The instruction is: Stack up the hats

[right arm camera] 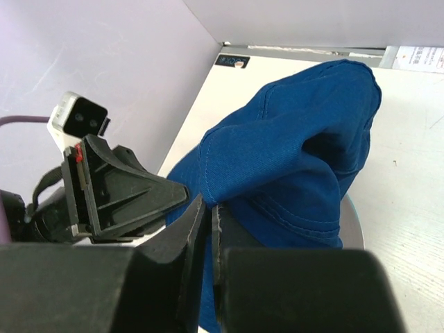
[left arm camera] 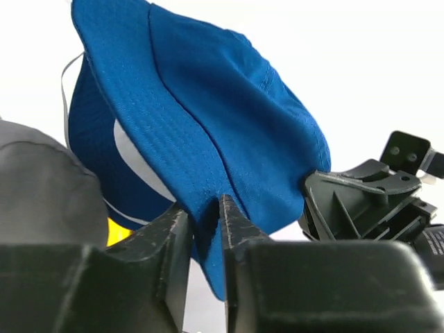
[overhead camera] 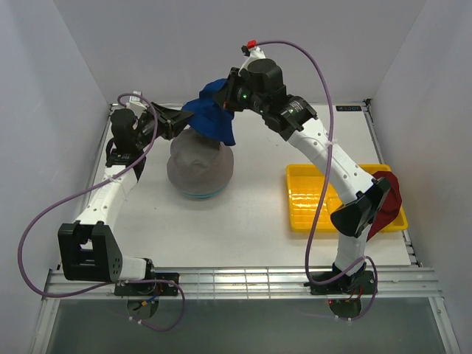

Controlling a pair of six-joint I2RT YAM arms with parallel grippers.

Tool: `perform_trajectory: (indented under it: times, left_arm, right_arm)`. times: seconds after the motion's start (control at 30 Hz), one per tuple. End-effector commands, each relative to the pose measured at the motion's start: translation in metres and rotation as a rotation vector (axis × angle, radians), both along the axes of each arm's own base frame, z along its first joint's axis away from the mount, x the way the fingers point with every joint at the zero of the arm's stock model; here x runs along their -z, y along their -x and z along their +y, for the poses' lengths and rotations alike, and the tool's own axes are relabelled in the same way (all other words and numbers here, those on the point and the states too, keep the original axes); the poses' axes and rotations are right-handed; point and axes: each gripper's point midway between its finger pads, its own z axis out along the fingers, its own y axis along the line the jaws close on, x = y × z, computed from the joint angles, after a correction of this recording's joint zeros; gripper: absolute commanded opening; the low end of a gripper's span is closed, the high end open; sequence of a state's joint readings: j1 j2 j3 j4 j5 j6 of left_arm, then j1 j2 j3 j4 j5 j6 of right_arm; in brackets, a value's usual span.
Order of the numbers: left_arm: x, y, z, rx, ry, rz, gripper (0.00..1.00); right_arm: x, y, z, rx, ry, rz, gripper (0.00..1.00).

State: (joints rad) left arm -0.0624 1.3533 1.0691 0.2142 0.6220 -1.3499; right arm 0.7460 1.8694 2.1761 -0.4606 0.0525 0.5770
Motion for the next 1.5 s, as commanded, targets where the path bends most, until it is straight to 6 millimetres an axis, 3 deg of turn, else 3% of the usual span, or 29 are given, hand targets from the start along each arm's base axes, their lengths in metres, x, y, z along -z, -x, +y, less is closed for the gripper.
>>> perform_trajectory:
  times: [0.0, 0.3, 0.37, 0.67, 1.03, 1.47]
  left_arm:
    - [-0.014, 0.010, 0.011, -0.032, -0.030, -0.066, 0.28]
    - [0.002, 0.021, 0.029, -0.072, -0.139, -0.058, 0.13]
    - [0.011, 0.022, 0.043, -0.104, -0.172, -0.034, 0.11]
    - [0.052, 0.040, 0.053, -0.110, -0.320, 0.003, 0.11]
    - [0.071, 0.058, 0.068, -0.163, -0.455, 0.013, 0.12]
    - [0.103, 0.071, 0.079, -0.204, -0.525, 0.075, 0.13]
  right_arm:
    - [-0.009, 0.007, 0.010, -0.033, -0.002, -0.061, 0.08]
    - [0.015, 0.025, 0.037, -0.114, 0.080, -0.053, 0.08]
    - [0.019, 0.028, 0.039, -0.120, 0.097, -0.057, 0.08]
    - [0.035, 0.041, 0.054, -0.165, 0.154, -0.065, 0.08]
    - [0.051, 0.053, 0.070, -0.227, 0.189, -0.059, 0.08]
    - [0.068, 0.058, 0.074, -0.264, 0.231, -0.043, 0.08]
